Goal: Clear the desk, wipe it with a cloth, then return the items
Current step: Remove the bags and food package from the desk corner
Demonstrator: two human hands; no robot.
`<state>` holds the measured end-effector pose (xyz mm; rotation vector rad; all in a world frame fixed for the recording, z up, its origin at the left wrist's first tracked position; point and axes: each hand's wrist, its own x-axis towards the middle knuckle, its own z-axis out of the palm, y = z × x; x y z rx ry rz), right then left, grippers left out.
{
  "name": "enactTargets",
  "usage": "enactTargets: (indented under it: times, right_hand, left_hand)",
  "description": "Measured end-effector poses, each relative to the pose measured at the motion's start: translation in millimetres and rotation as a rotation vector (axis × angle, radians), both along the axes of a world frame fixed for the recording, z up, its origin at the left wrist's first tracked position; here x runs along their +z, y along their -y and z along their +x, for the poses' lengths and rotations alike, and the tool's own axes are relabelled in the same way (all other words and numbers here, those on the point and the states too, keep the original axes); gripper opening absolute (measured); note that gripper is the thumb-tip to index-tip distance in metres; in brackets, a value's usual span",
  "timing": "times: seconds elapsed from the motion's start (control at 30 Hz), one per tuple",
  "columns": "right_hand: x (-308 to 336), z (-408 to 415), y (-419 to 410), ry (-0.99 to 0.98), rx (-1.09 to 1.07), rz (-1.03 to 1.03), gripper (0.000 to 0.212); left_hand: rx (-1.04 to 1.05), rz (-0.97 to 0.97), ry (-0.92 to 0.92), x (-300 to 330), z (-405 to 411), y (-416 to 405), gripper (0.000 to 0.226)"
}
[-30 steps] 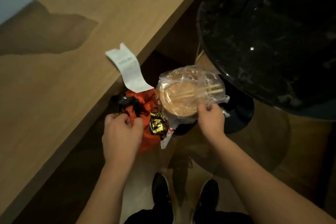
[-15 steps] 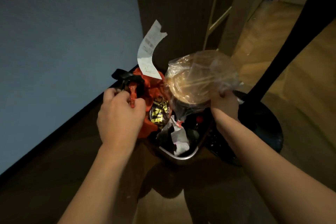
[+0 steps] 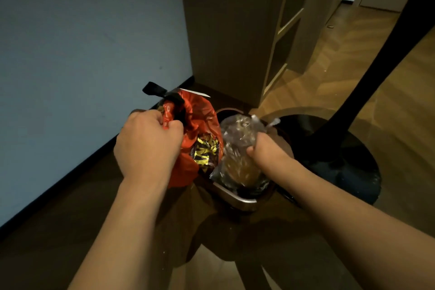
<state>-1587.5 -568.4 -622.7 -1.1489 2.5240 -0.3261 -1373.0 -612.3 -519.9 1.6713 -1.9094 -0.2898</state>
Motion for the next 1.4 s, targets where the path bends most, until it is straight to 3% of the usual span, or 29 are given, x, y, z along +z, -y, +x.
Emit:
enactTargets:
  times: [0.2, 0.4, 0.53, 0.63, 0.73, 0.83, 0.9, 1.0, 1.1, 1.23, 1.4]
  right_hand:
    - [-22, 27, 26, -0.268, 0.307, 0.373, 0.045]
    - [-22, 30, 26, -0.061, 0.462, 0.668, 0.037]
    - [4, 5, 1, 0.071, 0.324, 0.323, 0.011]
    - [42, -12, -30, 0.137, 0.154, 0.181, 0.024]
    - [66, -29, -66, 0.03, 0.143, 0.096, 0.032]
    - [67, -40, -93, 0.024, 0.129, 0.074, 0.033]
    - [59, -44, -103, 0.061, 0.126, 0.053, 0.034]
    - [51, -48, -105, 0.087, 0.118, -0.02, 0.036]
    - [43, -49, -98, 0.082, 0.115, -0.066, 0.038]
    - [28, -45, -87, 0.13, 0.24, -0.043, 0.045]
    - [17, -46, -81, 0.12, 0.33, -0.047, 0.049]
  left_hand:
    - [0.02, -0.009, -0.028, 1, 2, 4, 0.031]
    - [-0.013, -0.042, -0.114, 3, 0, 11, 0.036]
    - [-0.093, -0.033, -0.088, -2, -7, 13, 0.034]
    - [-0.252, -0.087, -0.015, -3, -17, 15, 0.028]
    - [-0.482, -0.14, 0.131, -1, -36, 21, 0.01]
    - [-0.661, -0.166, 0.363, -1, -62, 34, 0.016]
    - [-0.737, -0.12, 0.553, -2, -79, 43, 0.007]
    - [-0.763, -0.054, 0.89, -4, -104, 54, 0.019]
    - [-0.801, -0.114, 1.092, -14, -128, 48, 0.022]
    - [-0.885, -0.152, 1.141, -50, -145, 38, 0.031]
    - [-0.78, 0.061, 1.174, -98, -140, 53, 0.03]
